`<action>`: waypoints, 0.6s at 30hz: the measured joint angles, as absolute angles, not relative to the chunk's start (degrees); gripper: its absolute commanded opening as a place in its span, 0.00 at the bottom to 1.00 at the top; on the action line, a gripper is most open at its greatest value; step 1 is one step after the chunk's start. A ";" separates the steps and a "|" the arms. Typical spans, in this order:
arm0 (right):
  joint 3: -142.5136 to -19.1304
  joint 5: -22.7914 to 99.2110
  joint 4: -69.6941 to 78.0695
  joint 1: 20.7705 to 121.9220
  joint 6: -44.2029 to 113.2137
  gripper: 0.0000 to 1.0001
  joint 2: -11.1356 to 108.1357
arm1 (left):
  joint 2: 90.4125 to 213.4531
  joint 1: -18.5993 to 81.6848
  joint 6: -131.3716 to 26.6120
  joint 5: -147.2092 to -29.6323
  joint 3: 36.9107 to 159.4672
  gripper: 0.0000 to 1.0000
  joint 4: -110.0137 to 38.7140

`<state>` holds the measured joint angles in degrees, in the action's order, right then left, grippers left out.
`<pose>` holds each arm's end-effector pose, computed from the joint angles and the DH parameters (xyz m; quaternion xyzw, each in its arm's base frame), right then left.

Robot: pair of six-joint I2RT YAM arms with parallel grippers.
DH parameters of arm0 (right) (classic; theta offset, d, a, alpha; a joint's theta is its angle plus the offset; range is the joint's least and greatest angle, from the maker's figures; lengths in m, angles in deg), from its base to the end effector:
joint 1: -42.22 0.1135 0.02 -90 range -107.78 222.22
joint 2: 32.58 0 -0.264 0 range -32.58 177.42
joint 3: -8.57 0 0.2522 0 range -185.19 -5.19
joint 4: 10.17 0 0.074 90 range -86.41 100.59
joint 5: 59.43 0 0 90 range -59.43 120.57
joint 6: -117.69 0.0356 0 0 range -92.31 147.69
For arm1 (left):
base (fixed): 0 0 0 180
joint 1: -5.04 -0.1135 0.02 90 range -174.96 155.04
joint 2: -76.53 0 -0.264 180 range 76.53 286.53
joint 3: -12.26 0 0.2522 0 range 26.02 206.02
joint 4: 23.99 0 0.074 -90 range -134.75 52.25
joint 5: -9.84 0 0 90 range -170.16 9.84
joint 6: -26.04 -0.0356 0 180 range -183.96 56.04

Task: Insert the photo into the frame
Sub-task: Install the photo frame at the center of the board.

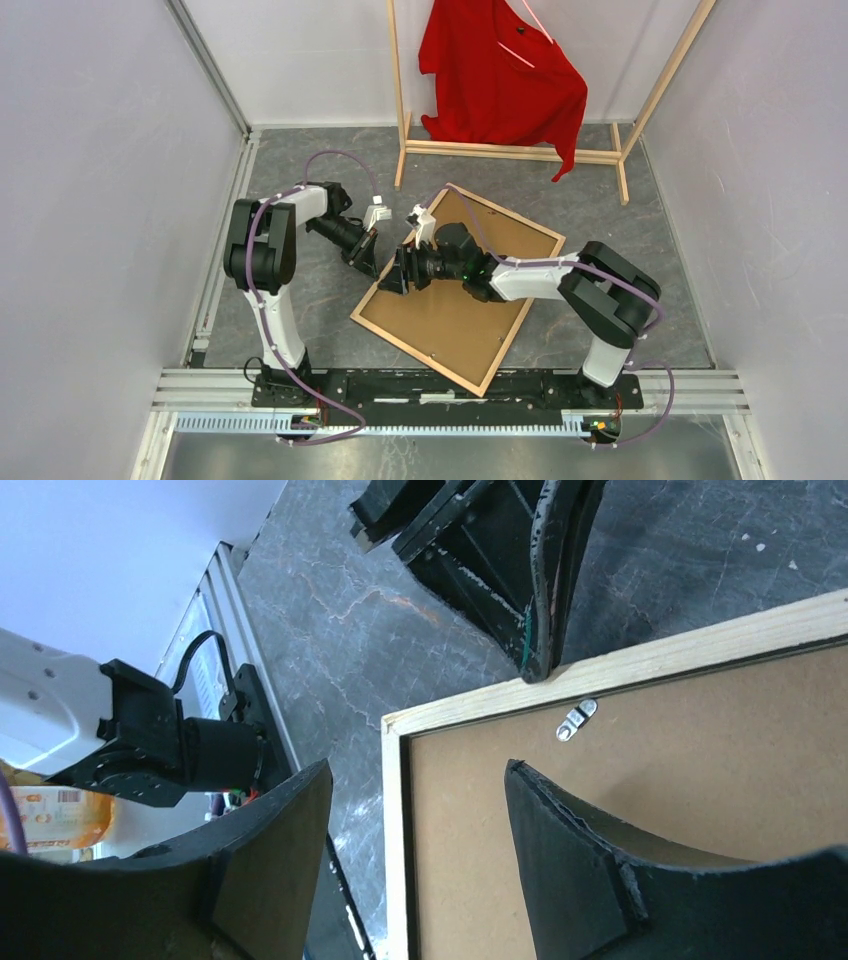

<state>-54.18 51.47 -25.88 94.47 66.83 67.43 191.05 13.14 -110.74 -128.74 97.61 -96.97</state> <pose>0.2143 0.2975 0.1814 -0.1942 0.7962 0.5006 0.2790 0.3222 -0.0728 0.1354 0.3790 0.8244 -0.4179 0.0444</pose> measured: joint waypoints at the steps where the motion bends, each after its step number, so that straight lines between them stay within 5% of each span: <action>1: -54.77 51.34 -25.95 94.56 66.69 0.70 68.28 | 191.09 13.14 -110.74 -128.74 97.59 0.14 -96.95; 18: -57.76 49.60 -25.97 94.64 64.90 0.67 76.52 | 191.13 13.14 -110.20 -128.63 97.57 0.12 -96.78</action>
